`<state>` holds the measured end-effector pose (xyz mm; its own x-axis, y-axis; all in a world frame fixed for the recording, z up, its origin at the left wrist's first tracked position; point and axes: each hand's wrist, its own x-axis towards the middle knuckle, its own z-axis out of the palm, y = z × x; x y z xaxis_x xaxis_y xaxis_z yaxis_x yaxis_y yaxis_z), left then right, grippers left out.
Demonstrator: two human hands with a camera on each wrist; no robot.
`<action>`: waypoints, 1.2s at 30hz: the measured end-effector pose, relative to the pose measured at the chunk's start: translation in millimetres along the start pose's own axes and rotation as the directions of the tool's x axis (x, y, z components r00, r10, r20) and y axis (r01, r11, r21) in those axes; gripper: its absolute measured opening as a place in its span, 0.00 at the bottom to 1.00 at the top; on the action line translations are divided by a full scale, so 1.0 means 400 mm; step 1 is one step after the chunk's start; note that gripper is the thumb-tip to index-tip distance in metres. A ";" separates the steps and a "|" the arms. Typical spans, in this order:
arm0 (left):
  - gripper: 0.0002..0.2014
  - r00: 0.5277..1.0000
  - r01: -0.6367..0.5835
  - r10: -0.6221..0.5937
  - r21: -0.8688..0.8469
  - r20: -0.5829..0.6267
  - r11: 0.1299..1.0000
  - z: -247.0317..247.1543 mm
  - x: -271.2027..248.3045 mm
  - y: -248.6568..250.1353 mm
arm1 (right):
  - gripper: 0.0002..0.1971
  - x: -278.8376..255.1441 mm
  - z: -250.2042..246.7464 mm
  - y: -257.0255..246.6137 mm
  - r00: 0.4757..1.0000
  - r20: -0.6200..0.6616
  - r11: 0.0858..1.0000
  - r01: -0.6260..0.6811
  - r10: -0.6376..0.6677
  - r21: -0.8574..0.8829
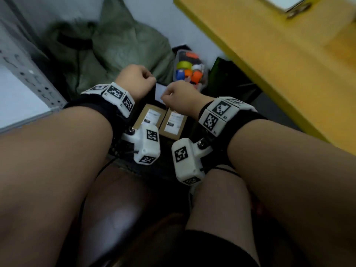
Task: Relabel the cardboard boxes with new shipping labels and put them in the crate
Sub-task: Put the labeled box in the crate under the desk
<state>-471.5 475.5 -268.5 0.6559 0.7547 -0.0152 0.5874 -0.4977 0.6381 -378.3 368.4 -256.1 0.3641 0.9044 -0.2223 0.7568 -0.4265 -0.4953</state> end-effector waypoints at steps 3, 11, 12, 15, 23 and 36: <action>0.12 0.989 -0.104 0.103 -0.003 -0.110 0.995 -0.066 -0.055 0.152 | 0.16 -0.113 -0.114 -0.021 0.987 -0.159 0.999 0.040 -0.034 0.032; 0.09 0.912 -0.403 0.399 -0.025 -0.093 0.915 -0.041 -0.180 0.625 | 0.13 -0.478 -0.446 0.136 0.865 -0.489 0.990 -0.052 0.110 0.132; 0.09 0.894 -0.444 0.439 -0.046 -0.084 0.895 -0.018 -0.201 0.692 | 0.13 -0.530 -0.483 0.174 0.842 -0.519 0.986 -0.078 0.146 0.150; 0.12 0.819 -0.573 0.573 -0.106 -0.039 0.812 0.063 -0.276 0.889 | 0.13 -0.688 -0.574 0.289 0.760 -0.604 0.969 -0.147 0.238 0.196; 0.09 0.600 -0.763 0.795 -0.239 0.088 0.601 0.313 -0.424 1.299 | 0.12 -1.041 -0.719 0.609 0.536 -0.692 0.874 -0.340 0.483 0.347; 0.11 0.319 -0.821 0.854 -0.331 0.412 0.466 0.582 -0.579 1.800 | 0.12 -1.401 -0.971 0.910 0.292 -0.683 0.694 -0.572 0.670 0.437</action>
<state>-90.2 -156.9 15.3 0.9057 -0.3606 0.2230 -0.4215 -0.7098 0.5644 -96.0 -298.4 14.4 0.9838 -0.0300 0.1768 0.0802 -0.8084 -0.5832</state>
